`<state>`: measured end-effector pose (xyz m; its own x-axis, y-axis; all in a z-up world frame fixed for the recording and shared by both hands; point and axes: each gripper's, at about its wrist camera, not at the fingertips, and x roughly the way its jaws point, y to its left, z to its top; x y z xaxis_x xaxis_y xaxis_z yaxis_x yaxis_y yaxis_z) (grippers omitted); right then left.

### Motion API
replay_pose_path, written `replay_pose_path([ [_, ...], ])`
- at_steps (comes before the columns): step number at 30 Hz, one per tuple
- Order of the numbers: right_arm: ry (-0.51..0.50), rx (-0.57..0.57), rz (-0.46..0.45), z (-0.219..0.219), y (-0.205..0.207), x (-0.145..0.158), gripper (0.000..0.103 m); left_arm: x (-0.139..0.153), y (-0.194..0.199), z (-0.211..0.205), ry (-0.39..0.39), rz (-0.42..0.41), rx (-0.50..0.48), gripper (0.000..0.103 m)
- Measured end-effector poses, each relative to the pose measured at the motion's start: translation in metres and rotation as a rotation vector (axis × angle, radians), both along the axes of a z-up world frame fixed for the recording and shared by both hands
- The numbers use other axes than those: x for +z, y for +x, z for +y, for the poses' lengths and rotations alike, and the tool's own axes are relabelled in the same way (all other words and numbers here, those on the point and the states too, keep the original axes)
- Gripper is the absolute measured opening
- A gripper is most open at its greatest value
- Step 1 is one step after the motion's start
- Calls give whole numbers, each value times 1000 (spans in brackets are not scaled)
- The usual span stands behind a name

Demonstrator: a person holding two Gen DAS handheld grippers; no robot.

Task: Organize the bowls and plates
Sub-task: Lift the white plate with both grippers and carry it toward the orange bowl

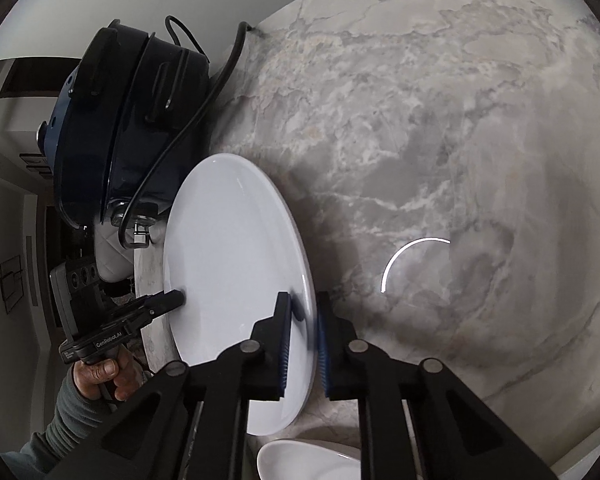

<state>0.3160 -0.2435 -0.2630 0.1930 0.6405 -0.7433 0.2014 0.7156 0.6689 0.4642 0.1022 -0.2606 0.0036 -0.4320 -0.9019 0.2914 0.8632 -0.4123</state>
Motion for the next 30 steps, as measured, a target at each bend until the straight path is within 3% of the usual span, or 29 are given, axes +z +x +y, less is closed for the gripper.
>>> replay_pose_path([
  [12, -19, -72, 15, -1, 4, 4, 15, 2, 1, 0, -2, 27, 25, 18],
  [30, -44, -105, -33, -21, -6, 30, 15, 24, -15, -38, -15, -30, -8, 18],
])
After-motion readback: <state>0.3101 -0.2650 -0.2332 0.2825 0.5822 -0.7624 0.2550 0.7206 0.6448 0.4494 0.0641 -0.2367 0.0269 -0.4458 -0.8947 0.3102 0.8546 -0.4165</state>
